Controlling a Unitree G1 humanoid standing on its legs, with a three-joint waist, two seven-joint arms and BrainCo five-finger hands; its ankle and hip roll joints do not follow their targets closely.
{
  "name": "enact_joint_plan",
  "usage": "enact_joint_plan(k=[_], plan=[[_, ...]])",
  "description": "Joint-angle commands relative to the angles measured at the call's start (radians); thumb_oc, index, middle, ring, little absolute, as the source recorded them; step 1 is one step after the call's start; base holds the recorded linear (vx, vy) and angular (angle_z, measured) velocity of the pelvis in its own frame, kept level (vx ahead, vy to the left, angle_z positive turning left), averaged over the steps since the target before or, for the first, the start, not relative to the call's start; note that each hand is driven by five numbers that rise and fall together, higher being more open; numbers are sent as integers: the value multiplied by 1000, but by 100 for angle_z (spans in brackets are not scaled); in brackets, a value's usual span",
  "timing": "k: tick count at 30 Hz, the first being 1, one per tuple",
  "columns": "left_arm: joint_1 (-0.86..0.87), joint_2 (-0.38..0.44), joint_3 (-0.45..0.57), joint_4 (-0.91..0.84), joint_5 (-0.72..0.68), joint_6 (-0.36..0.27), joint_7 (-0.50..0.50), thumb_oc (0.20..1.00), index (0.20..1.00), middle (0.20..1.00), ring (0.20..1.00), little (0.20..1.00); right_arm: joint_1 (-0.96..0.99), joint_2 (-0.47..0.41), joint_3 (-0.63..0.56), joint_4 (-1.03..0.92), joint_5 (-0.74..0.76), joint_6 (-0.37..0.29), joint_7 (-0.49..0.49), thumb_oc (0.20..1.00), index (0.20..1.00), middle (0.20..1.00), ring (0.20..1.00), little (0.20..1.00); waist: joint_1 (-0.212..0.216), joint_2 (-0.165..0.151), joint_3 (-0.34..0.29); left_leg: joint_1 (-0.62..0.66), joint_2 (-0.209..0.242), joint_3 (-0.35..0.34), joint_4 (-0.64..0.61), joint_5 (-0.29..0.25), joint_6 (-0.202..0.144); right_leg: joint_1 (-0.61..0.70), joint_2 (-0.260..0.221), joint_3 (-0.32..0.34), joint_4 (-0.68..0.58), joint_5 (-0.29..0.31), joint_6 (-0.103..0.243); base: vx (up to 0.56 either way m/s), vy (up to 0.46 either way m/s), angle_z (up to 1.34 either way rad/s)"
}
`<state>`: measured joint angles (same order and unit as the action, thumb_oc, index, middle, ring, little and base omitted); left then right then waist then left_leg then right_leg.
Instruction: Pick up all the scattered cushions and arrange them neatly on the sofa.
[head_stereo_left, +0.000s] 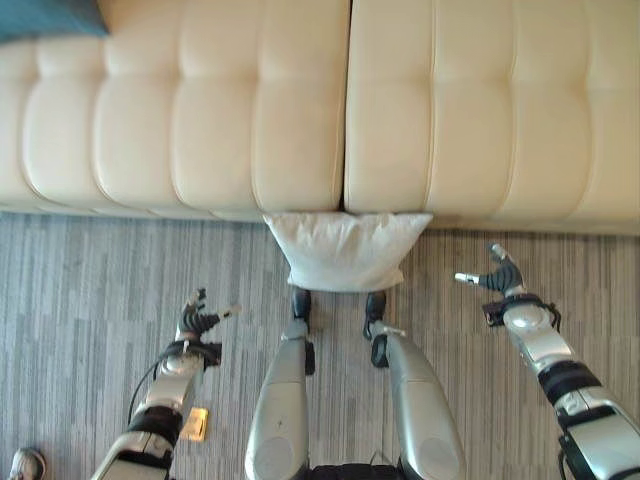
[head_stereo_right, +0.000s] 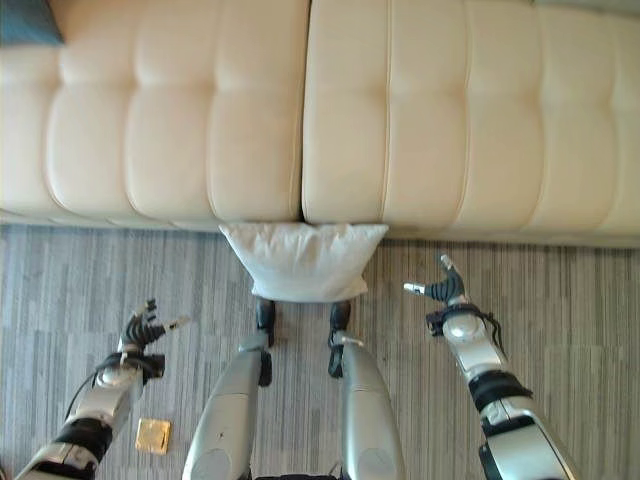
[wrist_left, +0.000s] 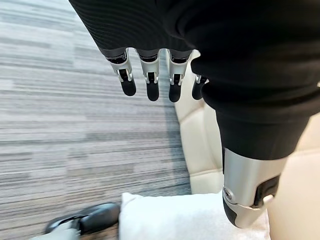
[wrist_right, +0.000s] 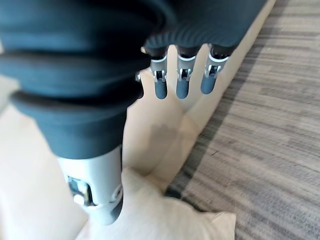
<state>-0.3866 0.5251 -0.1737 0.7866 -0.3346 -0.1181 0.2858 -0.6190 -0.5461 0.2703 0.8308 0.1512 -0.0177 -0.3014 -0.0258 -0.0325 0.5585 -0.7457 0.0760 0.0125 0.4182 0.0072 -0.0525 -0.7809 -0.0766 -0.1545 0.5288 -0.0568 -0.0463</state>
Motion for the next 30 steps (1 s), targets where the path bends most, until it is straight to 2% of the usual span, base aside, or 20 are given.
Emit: enact_joint_plan(k=[1,4,8,10,13,14,15,16,18,19,22,24,27,28,30], plan=[[-104,93,-16,38,-23,-34,66,1000,1000,1000,1000,1000,-72,-38,50,71,90,-19,-78,1000,1000,1000,1000,1000,-23,-6,-39,-156,7,7,244,-183,-8,-157,-26,35,69,-40,113,-89,21,-10],[-247,148,-78,70,-20,-29,78,1000,1000,1000,1000,1000,-227,-38,80,158,149,-19,-101,1000,1000,1000,1000,1000,-27,10,-39,-347,7,-1,369,-217,0,-340,-33,59,191,-68,107,-15,29,-9],[-398,177,-157,83,-24,-26,83,1000,1000,1000,1000,1000,-369,3,132,158,225,-27,-124,1000,1000,1000,1000,1000,-21,26,-39,-506,4,-5,503,-258,16,-484,-29,73,298,-101,95,37,19,-8],[-481,167,-199,96,-38,-21,85,1000,1000,1000,1000,1000,-438,46,170,150,256,-37,-131,1000,1000,1000,1000,1000,-15,35,-39,-552,-2,-14,544,-276,29,-536,-25,76,344,-107,94,43,22,-2],[-622,110,-281,124,-43,-13,87,1000,1000,1000,1000,1000,-551,125,213,138,307,-59,-148,1000,1000,1000,1000,1000,-4,52,-39,-594,-14,-21,592,-289,42,-581,-34,81,392,-124,85,12,4,-2],[-656,84,-294,131,-45,-13,90,1000,1000,1000,1000,1000,-577,150,223,134,318,-66,-150,903,903,903,903,903,-2,58,-39,-601,-18,-24,601,-291,44,-589,-38,82,403,-128,81,0,0,0],[-659,84,-295,133,-45,-13,90,1000,1000,1000,1000,1000,-578,149,223,134,318,-66,-150,903,903,903,903,903,-2,59,-39,-603,-18,-25,602,-291,44,-591,-39,81,404,-129,81,13,-20,6],[-698,27,-295,99,-91,-34,108,1000,1000,1000,1000,1000,-624,181,240,104,331,-80,-150,200,200,200,200,200,4,65,-39,-596,-28,-27,593,-289,44,-587,-44,79,405,-133,78,1,-28,6],[-703,12,-296,82,-94,-41,114,551,551,551,551,551,-633,188,244,86,337,-91,-155,200,200,200,200,200,4,68,-39,-590,-33,-29,590,-286,44,-581,-46,77,407,-134,77,-3,-28,10],[-697,-11,-289,8,-115,-66,123,200,200,200,200,200,-638,197,228,16,364,-122,-158,200,200,200,200,200,4,66,-39,-564,-38,-25,572,-280,41,-558,-45,74,398,-136,76,-6,-22,14],[-674,-20,-279,-63,-116,-80,134,200,200,200,200,200,-614,202,210,-59,376,-156,-158,200,200,200,200,200,1,61,-39,-534,-43,-25,550,-271,37,-528,-43,71,379,-132,76,-17,-8,13],[-620,-36,-248,-172,-105,-97,144,200,200,200,200,200,-516,238,156,-186,437,-217,-127,200,200,200,200,200,-9,52,-57,-465,-43,-19,479,-259,26,-462,-35,67,317,-115,85,-36,20,9],[-592,-43,-236,-205,-100,-95,146,200,200,200,200,200,-469,248,140,-225,461,-227,-108,200,200,200,200,200,-12,49,-62,-437,-40,-17,453,-251,22,-429,-37,67,287,-106,88,-29,13,1],[-560,-53,-224,-241,-90,-95,143,200,200,200,200,200,-421,253,127,-270,472,-233,-86,200,200,200,200,200,-14,46,-70,-399,-39,-13,418,-245,18,-393,-40,66,256,-99,91,-53,38,1],[-424,-79,-183,-402,-37,-99,115,200,200,200,200,200,-219,224,106,-444,432,-232,-2,200,200,200,200,200,-30,35,-89,-219,-35,4,274,-215,2,-234,-52,60,133,-68,111,-56,63,5]])
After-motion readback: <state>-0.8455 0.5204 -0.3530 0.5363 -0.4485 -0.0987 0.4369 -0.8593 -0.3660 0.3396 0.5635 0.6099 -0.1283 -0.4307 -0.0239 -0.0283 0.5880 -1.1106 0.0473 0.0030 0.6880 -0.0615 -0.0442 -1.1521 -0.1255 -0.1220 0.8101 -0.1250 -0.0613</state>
